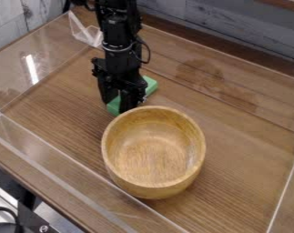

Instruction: Put the green block in the brown bowl

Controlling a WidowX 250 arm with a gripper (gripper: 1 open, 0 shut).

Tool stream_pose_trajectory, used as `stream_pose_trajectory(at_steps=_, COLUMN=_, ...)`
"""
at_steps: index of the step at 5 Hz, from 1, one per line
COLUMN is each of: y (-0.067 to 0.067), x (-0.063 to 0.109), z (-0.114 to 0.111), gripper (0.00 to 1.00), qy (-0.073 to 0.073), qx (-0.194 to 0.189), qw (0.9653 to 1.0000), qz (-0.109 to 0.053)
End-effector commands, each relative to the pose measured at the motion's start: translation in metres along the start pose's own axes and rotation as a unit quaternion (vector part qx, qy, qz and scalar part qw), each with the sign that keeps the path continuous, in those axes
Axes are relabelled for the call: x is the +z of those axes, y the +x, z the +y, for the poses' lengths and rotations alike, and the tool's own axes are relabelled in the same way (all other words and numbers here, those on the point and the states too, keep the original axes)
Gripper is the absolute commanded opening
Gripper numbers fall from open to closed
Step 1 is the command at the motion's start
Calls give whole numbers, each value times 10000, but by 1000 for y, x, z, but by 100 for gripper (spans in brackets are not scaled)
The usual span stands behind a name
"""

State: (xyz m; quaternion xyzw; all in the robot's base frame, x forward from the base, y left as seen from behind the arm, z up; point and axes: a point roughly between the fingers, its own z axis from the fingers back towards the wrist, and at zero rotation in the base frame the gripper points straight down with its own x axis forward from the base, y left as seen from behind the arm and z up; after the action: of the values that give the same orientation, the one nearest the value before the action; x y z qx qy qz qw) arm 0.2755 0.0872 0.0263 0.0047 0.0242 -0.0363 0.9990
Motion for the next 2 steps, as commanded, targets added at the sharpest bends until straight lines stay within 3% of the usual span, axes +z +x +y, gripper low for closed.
stream_pose_trajectory(at_steps=1, y=7, x=26, z=6, gripper=0, qy=140, qx=49, qw=9992, qz=-360)
stream_pose_trajectory(at_steps=2, y=7, x=31, z=6, gripper=0, qy=141, qx=63, qw=9991, qz=-384)
